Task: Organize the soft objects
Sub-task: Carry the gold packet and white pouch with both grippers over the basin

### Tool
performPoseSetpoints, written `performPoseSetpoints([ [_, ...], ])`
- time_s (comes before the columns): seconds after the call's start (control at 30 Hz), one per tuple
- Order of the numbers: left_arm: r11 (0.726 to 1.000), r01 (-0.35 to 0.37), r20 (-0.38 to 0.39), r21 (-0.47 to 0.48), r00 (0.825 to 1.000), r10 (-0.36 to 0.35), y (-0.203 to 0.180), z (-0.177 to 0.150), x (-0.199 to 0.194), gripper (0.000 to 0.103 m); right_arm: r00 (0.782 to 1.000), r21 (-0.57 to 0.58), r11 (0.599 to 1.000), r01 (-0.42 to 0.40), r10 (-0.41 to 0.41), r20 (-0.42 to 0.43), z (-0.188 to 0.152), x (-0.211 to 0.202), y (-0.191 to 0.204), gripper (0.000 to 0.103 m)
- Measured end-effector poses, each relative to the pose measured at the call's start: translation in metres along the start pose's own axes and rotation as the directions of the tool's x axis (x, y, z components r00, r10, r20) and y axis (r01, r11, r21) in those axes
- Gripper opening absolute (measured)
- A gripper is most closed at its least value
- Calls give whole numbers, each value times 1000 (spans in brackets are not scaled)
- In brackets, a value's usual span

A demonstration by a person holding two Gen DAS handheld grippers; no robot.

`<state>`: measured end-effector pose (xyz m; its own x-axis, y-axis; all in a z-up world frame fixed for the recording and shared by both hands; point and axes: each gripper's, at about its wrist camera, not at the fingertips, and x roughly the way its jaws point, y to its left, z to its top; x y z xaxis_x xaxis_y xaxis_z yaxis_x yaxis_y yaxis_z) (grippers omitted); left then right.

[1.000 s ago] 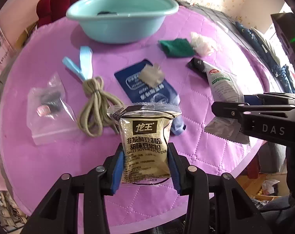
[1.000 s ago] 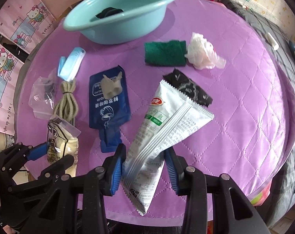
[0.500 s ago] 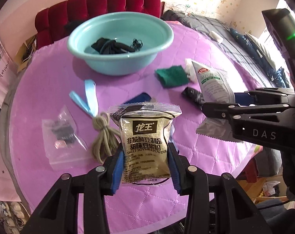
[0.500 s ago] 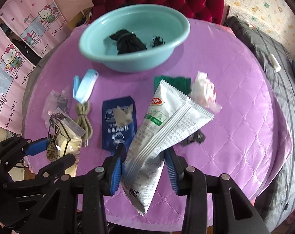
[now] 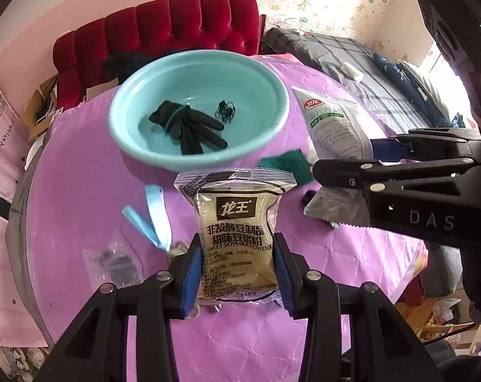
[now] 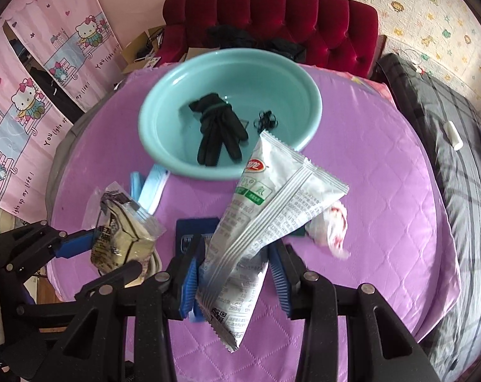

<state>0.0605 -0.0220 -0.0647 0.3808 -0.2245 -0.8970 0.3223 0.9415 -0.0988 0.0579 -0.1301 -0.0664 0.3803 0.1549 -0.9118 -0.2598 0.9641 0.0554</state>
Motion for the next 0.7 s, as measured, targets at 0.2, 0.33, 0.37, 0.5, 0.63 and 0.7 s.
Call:
performPoseSetpoints([
  [0.2,1000,-12,6,1,1000,12,13,28,7,46,1000,-15,1000,-8,8,11,31,6,-4,44],
  [0.33,1000,-24,8,4,1000,24,21,45,14,46,1000,-27,1000,-15,16,22,52,10,-7,44],
  [0.37,1000,-23,8,1,1000,23,23,50,17,46,1000,-29,999,-16,17,23,55,11,-7,44],
  [0.5,1000,-31,8,2,999,31,31,67,27,46,1000,-44,999,-17,18,26,77,20,-10,44],
  [0.63,999,-41,8,-2,999,41,41,85,39,46,999,-38,999,-30,30,26,100,31,-15,44],
  [0.7,999,-48,1,-6,999,48,46,93,46,46,999,-35,999,-34,35,29,109,36,-17,44],
])
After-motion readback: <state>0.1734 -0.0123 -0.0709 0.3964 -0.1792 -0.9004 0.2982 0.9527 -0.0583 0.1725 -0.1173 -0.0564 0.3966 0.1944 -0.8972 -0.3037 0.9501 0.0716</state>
